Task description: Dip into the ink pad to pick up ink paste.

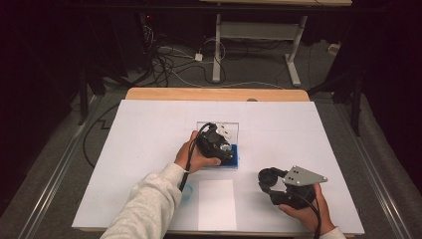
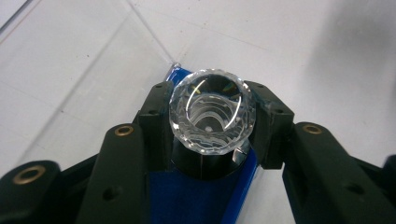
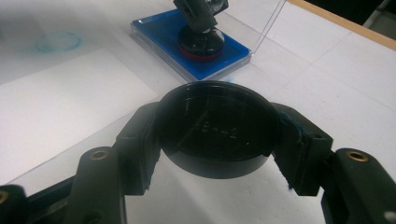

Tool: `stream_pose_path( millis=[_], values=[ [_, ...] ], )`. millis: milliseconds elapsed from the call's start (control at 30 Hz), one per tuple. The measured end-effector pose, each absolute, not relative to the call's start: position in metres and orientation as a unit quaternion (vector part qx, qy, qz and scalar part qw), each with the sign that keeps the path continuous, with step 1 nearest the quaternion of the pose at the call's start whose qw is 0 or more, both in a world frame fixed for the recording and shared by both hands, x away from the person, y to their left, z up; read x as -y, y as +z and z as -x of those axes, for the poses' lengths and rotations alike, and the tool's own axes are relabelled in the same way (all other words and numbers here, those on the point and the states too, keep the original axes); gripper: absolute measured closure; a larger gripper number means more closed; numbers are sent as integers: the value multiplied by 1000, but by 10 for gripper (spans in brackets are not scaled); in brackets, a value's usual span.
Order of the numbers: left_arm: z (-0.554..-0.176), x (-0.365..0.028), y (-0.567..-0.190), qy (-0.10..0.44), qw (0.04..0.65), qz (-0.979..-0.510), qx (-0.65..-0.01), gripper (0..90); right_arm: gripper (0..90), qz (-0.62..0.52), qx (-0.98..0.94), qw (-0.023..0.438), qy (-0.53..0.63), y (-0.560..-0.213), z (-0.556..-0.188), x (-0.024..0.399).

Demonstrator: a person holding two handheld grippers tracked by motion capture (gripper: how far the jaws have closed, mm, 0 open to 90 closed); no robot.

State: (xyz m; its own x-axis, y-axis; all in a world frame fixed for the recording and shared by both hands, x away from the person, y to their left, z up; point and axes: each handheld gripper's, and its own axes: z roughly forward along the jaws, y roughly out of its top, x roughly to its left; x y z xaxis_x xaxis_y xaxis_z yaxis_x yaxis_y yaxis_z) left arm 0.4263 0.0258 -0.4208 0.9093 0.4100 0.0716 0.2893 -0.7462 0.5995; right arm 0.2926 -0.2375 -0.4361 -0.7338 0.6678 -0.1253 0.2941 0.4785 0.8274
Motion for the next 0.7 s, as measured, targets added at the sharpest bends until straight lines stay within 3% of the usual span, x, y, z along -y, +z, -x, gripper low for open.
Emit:
stream_pose_path(
  millis=[700],
  values=[
    [-431, -32, -421, 80, 304, -931, -187, 547, 382, -282, -835, 207, 425, -436, -292, 236]
  ],
)
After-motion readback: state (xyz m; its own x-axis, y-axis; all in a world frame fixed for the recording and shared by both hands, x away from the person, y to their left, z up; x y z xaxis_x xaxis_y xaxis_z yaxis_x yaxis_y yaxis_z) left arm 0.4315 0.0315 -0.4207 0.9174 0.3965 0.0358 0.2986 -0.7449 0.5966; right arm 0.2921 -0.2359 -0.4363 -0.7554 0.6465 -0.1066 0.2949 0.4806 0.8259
